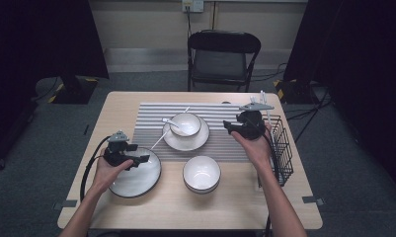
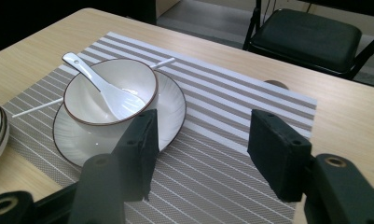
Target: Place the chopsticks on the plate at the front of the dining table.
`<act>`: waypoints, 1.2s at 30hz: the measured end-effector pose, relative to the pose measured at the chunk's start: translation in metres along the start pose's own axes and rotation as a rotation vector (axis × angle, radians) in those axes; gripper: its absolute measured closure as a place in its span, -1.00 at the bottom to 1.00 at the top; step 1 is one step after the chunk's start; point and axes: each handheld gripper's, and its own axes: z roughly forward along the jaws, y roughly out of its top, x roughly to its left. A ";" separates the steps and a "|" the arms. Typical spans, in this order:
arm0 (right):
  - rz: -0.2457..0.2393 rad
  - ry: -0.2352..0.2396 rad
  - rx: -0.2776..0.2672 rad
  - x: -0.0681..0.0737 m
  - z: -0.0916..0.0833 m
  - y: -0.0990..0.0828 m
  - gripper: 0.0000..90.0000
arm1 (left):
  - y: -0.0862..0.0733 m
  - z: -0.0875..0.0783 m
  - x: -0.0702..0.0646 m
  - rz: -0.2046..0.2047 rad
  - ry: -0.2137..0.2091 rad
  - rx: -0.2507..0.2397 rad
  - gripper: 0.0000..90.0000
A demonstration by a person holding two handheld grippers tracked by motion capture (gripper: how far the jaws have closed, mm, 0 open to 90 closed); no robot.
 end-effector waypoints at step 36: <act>0.100 -0.158 -0.038 -0.060 -0.028 0.002 0.04 | -0.001 0.002 0.001 0.005 0.011 0.010 -0.46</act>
